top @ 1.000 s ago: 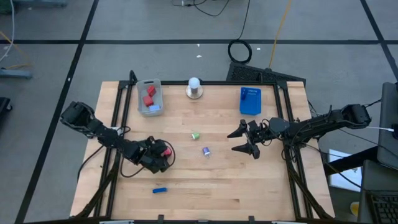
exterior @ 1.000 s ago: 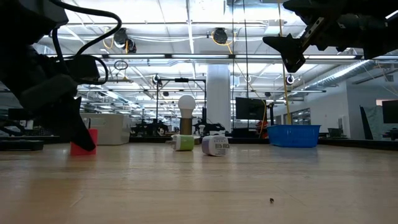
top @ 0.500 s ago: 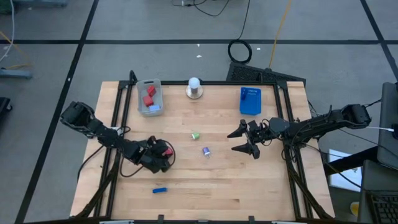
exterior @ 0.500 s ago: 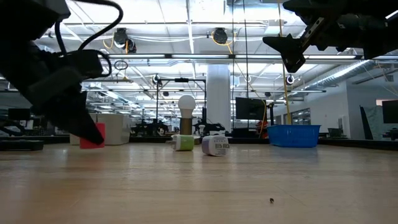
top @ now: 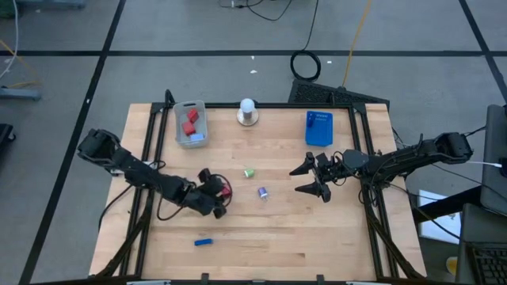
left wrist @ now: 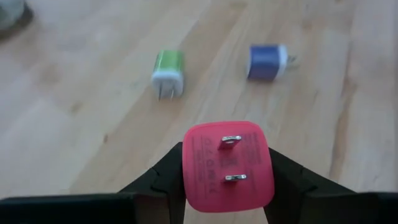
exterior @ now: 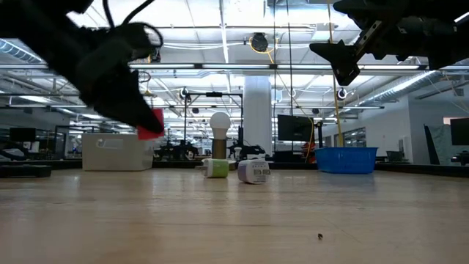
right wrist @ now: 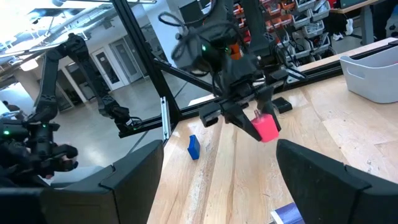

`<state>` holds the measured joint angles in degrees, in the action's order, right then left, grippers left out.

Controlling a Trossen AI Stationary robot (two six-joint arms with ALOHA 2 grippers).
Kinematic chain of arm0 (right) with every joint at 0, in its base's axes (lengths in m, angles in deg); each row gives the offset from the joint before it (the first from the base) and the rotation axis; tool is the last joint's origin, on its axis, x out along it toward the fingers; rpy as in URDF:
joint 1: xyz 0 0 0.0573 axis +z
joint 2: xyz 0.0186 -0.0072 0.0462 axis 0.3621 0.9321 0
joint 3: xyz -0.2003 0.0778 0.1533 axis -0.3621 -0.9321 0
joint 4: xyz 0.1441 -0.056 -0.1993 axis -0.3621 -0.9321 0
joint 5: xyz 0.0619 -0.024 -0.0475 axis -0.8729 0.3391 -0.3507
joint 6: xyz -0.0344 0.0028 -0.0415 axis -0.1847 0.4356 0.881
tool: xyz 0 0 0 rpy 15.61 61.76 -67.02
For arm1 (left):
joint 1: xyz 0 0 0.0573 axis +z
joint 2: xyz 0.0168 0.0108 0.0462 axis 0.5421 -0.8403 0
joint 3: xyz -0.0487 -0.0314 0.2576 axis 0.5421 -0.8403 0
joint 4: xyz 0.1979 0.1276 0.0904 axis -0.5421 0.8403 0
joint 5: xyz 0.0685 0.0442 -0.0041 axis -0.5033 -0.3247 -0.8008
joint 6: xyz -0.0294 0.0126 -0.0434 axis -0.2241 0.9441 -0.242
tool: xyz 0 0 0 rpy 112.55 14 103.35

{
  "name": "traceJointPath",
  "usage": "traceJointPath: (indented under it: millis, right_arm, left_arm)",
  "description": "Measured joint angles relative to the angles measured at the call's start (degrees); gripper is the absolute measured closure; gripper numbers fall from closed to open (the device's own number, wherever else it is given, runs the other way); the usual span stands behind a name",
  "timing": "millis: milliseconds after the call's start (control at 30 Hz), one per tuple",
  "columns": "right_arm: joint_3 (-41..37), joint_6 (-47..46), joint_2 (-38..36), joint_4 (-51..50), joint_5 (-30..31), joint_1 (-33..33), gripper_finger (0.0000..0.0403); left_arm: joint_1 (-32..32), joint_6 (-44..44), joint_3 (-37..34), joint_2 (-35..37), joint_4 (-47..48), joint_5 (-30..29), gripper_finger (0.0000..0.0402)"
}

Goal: Pick & Place Office items
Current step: Put the pink charger adapter into the gray bin

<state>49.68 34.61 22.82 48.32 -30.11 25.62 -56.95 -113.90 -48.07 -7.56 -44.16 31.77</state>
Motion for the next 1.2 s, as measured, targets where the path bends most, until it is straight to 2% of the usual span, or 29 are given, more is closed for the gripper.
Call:
traceJointPath:
  millis: [133,300,500,667,833,1067,1200]
  right_arm:
    - [0.0,0.0,0.0,0.0,0.0,0.0,0.0101]
    - [0.0,0.0,0.0,0.0,0.0,0.0,0.0101]
    - [0.0,0.0,0.0,0.0,0.0,0.0,0.0101]
    - [0.0,0.2,0.0,0.0,0.0,0.0,0.0101]
    - [0.0,0.2,0.0,0.0,0.0,0.0,0.0101]
    - [0.0,0.5,0.0,-0.2,-0.2,0.0,0.0101]
    - [0.0,0.5,0.0,-0.5,-0.2,0.0,0.0101]
  left_arm:
    - [1.4,4.3,0.7,4.6,0.0,0.2,0.0253]
    - [3.3,11.4,0.7,13.7,2.9,0.3,0.0253]
    - [9.2,20.9,0.7,24.8,6.3,0.3,0.0253]
    - [17.6,29.4,0.7,31.5,5.9,0.7,0.0253]
    - [27.9,32.0,0.7,35.9,8.3,4.5,0.0253]
    - [41.4,33.1,0.7,36.6,9.8,6.6,0.0253]
    - [49.7,32.9,0.7,35.9,9.8,11.5,0.0253]
